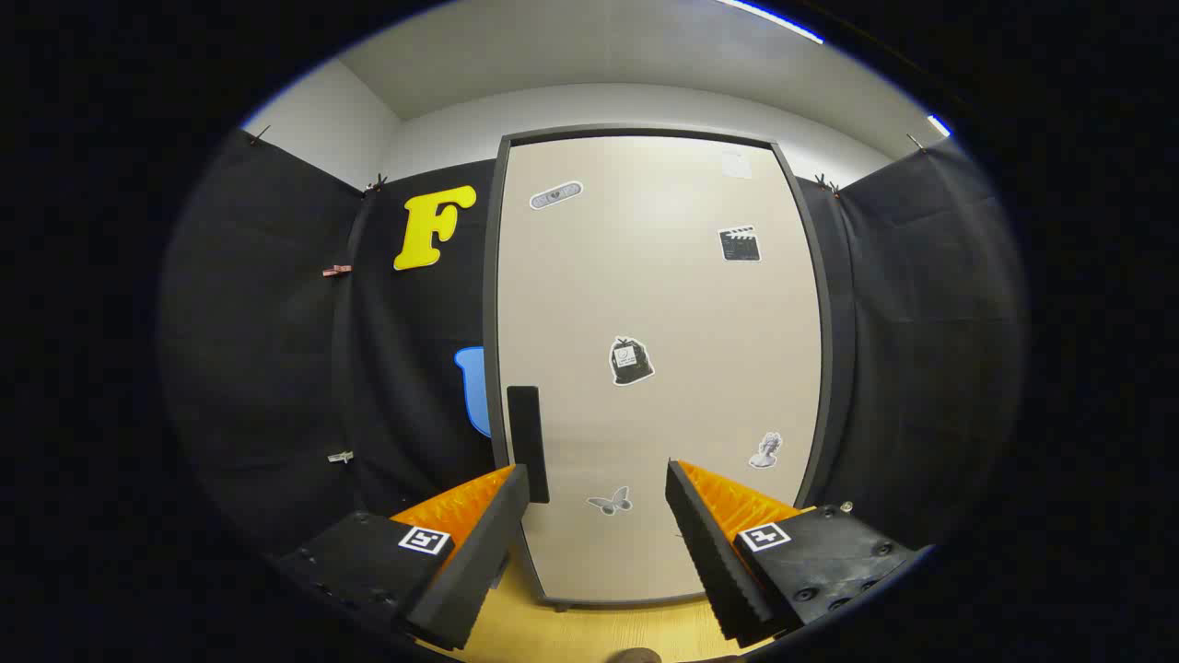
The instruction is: Open the shoe cabinet door, grab the shoes and put them into the shoe cabinet, then close the shoe cabinet door.
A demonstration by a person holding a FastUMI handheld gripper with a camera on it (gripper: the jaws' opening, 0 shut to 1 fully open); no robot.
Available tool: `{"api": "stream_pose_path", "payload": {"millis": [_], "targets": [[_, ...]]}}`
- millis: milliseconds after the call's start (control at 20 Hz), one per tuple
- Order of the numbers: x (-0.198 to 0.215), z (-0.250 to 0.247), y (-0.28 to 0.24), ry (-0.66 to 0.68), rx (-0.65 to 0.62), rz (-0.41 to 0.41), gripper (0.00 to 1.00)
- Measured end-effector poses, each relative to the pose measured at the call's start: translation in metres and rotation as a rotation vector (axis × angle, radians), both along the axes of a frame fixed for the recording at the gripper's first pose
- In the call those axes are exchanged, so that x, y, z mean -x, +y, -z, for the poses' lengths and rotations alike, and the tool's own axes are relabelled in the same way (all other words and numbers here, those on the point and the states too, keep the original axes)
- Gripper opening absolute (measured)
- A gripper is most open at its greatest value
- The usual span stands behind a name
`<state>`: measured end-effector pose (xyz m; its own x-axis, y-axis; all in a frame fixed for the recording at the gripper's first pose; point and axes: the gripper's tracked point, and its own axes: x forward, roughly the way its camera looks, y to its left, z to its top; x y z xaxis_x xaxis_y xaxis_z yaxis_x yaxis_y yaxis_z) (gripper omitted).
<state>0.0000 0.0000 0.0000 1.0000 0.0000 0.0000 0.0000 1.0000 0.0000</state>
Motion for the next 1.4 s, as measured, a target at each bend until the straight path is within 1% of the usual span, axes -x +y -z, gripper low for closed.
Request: {"api": "stream_pose_path", "payload": {"millis": [650,850,1050,1300,1400], "targets": [[0.002,-0.001,-0.009,0.006,-0.012,0.017,0.97],[0.000,0.000,-0.007,0.012,-0.016,0.009,0.97],[-0.008,0.003,0.010,0.017,-0.012,-0.006,0.97],[-0.035,0.017,0.049,0.049,-0.029,-0.050,0.97],[-0.049,0.022,0.059,0.054,-0.033,-0.047,0.97]]}}
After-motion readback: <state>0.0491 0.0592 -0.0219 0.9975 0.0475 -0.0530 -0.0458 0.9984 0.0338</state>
